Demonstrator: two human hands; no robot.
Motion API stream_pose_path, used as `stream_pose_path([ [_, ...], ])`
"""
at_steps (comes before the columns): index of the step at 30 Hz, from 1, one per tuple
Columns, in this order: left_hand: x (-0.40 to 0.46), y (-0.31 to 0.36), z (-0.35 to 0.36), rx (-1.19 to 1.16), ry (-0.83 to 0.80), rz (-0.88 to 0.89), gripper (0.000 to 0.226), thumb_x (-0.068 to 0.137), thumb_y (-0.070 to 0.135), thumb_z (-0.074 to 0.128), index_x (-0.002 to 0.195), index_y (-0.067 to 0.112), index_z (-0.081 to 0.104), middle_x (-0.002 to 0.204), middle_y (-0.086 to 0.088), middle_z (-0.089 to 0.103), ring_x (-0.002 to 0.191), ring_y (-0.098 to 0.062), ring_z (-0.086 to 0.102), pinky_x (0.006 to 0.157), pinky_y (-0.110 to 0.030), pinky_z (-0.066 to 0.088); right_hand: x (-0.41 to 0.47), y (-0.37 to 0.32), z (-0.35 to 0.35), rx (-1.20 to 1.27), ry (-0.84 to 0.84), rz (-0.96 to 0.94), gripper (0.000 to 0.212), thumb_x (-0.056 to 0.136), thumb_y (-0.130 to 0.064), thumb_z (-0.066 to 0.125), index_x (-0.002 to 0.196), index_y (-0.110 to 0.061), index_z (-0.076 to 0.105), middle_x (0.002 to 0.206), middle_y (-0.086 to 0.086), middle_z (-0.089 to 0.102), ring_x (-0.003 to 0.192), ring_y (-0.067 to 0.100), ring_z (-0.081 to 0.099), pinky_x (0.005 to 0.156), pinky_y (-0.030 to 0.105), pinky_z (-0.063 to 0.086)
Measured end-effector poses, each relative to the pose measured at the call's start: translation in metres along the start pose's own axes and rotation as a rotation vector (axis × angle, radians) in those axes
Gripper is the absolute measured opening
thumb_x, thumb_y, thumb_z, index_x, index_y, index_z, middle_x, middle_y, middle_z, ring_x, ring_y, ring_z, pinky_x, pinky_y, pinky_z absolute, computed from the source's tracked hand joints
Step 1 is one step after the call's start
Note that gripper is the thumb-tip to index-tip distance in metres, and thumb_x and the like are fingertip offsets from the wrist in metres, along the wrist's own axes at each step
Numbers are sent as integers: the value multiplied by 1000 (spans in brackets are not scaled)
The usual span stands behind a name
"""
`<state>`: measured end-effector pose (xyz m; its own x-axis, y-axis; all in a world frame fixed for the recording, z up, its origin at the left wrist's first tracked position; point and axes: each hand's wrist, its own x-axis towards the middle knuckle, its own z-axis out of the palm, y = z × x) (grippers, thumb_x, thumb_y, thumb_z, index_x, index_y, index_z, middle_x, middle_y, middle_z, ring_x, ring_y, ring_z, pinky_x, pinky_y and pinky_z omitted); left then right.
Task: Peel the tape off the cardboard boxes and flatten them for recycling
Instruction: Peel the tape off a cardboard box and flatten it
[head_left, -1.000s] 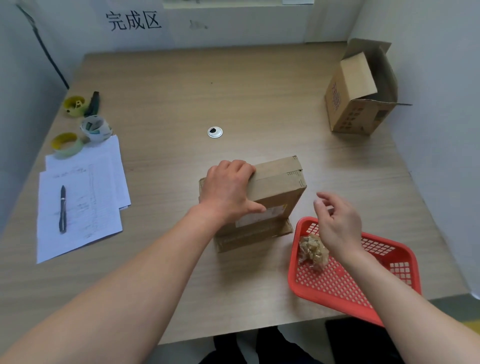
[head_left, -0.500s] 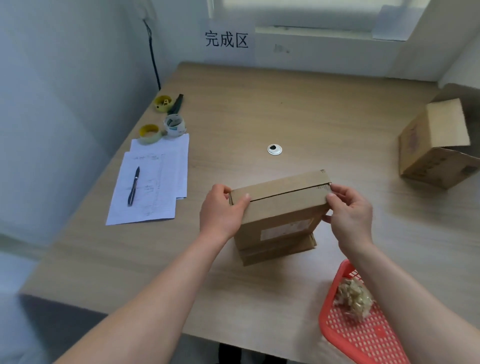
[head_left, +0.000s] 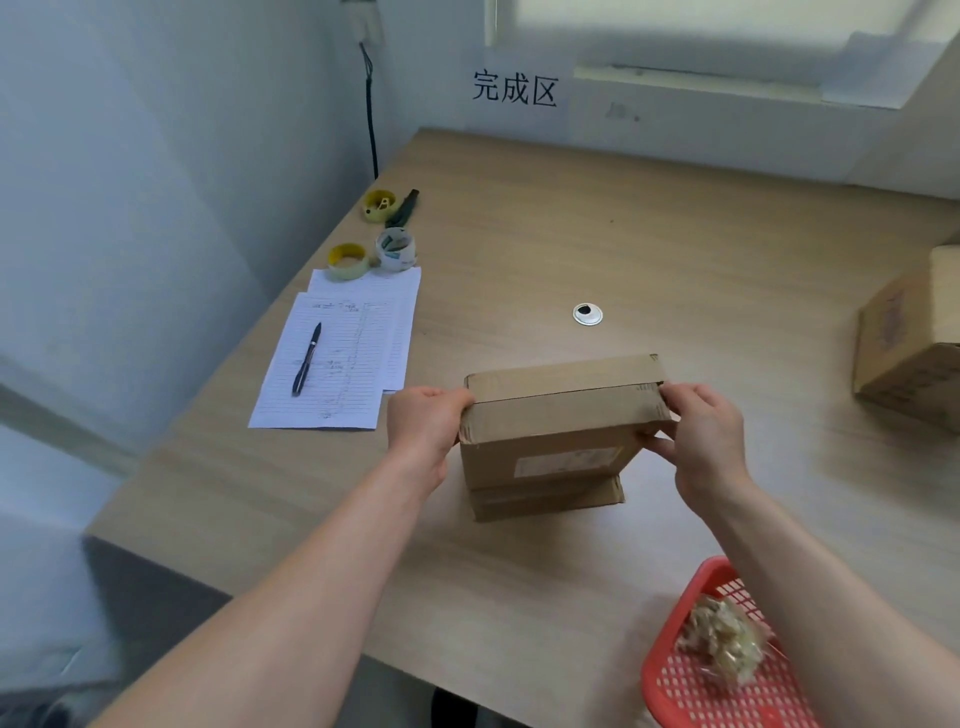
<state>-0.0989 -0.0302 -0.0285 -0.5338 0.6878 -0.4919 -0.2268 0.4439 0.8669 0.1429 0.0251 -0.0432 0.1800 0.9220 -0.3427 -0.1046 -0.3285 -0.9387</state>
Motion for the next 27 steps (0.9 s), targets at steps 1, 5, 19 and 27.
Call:
stream_pose_path([
  [1, -3, 3, 2, -21, -9, -1, 33, 52, 5, 67, 48, 19, 37, 54, -3, 32, 65, -23, 37, 61, -39, 36, 0, 0, 0, -1, -12, -9, 18, 97, -13, 55, 79, -10, 59, 91, 12, 56, 85, 26, 55, 54, 34, 57],
  [5, -10, 11, 7, -84, -41, 3, 36, 53, -5, 54, 47, 21, 30, 55, -1, 24, 57, -20, 23, 53, -29, 21, -2, -1, 4, -3, -44, -29, 21, 99, -17, 54, 81, -13, 63, 88, 10, 56, 78, 25, 53, 57, 34, 55],
  [19, -2, -7, -1, 265, -308, 73, 104, 75, -18, 68, 159, 16, 16, 143, 7, 43, 120, -12, 50, 76, -22, 54, 3, 5, -10, -33, -274, 81, 21, 83, 15, 56, 75, 1, 68, 79, 10, 67, 78, 23, 63, 73, 36, 59],
  [27, 17, -21, 7, 400, -151, 79, 58, 76, 27, 84, 127, 19, 59, 112, 1, 69, 97, -21, 68, 85, -44, 60, 7, 3, -15, -14, -325, 120, 43, 82, 22, 54, 114, -4, 66, 113, 19, 66, 88, 24, 68, 66, 27, 58],
])
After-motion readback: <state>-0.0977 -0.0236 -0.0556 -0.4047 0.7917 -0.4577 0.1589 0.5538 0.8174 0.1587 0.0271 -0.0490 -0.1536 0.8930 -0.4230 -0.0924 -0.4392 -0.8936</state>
